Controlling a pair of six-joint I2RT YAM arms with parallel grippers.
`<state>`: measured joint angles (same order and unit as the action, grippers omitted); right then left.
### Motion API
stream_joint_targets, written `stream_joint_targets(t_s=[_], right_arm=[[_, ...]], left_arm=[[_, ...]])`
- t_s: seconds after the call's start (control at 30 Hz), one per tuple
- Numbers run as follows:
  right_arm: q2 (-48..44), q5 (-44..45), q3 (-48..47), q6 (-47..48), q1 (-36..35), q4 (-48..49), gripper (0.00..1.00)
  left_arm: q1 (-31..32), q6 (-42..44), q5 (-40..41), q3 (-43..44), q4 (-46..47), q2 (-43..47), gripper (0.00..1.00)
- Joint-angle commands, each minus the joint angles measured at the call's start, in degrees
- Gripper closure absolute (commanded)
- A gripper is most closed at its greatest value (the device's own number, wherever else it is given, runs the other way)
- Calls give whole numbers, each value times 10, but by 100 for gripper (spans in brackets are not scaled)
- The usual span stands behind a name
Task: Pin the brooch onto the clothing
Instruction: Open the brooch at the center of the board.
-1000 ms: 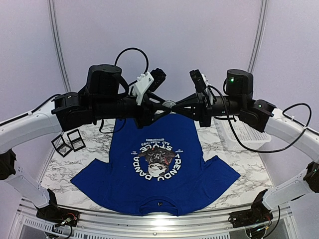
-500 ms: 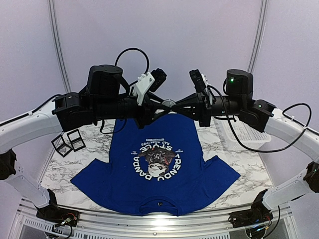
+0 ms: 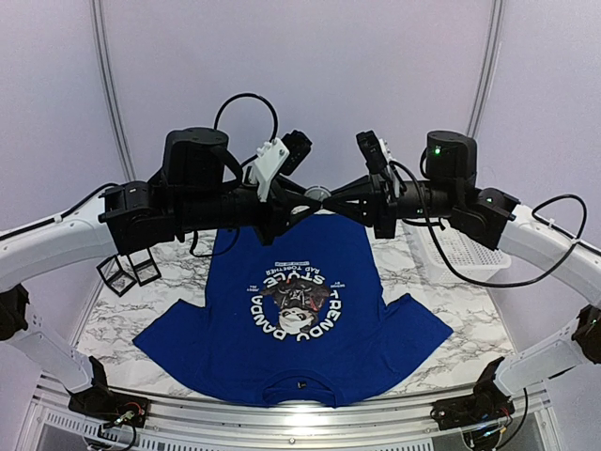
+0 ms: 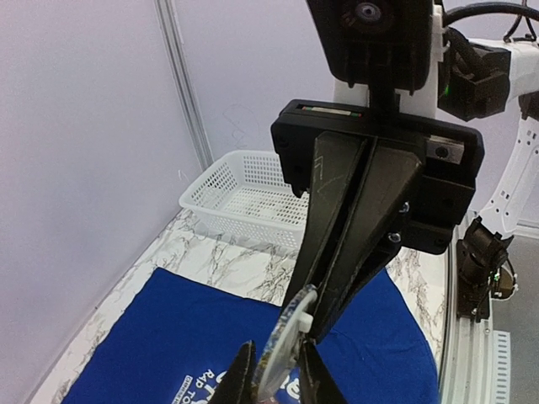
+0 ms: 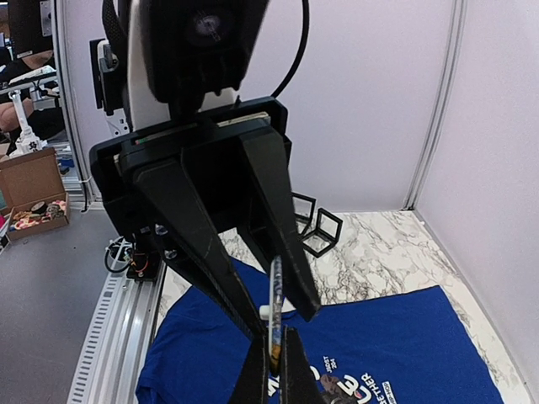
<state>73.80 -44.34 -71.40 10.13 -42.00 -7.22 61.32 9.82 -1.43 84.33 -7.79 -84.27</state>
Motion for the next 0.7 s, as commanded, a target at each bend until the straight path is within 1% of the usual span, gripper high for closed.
stream_joint_targets(t_s=[0.0, 0.07, 0.1, 0.37, 0.43, 0.47, 0.53, 0.57, 0.6, 0.63, 0.67], right_arm=[[-4, -11, -3, -2, -6, 6, 100], [-4, -11, -4, -3, -6, 9, 100], [-4, -11, -4, -4, -7, 10, 100], [-2, -8, -4, -2, -6, 5, 100], [-3, -4, -3, -1, -6, 5, 100], [-3, -3, -2, -1, -6, 5, 100], [-4, -1, -1, -1, -7, 5, 100], [-4, -1, -1, -1, -6, 5, 100], [-4, 1, -1, -1, -6, 6, 100], [-4, 1, -1, -1, -6, 7, 100], [-4, 2, 0, -1, -6, 7, 100]], left_arm=[[-4, -9, 18, -25, 73, 27, 69], [-4, -14, 16, -25, 72, 24, 62], [-4, -17, 16, -25, 73, 22, 61], [-4, -18, 16, -21, 73, 20, 59], [-4, -17, 16, -21, 73, 22, 55], [-4, -17, 2, -21, 73, 22, 52], [-4, -17, -9, -24, 73, 25, 51], [-4, -17, -11, -23, 73, 24, 54], [-4, -17, -11, -25, 73, 25, 59], [-4, -17, -11, -26, 73, 26, 69], [-4, -17, -12, -28, 73, 26, 75]])
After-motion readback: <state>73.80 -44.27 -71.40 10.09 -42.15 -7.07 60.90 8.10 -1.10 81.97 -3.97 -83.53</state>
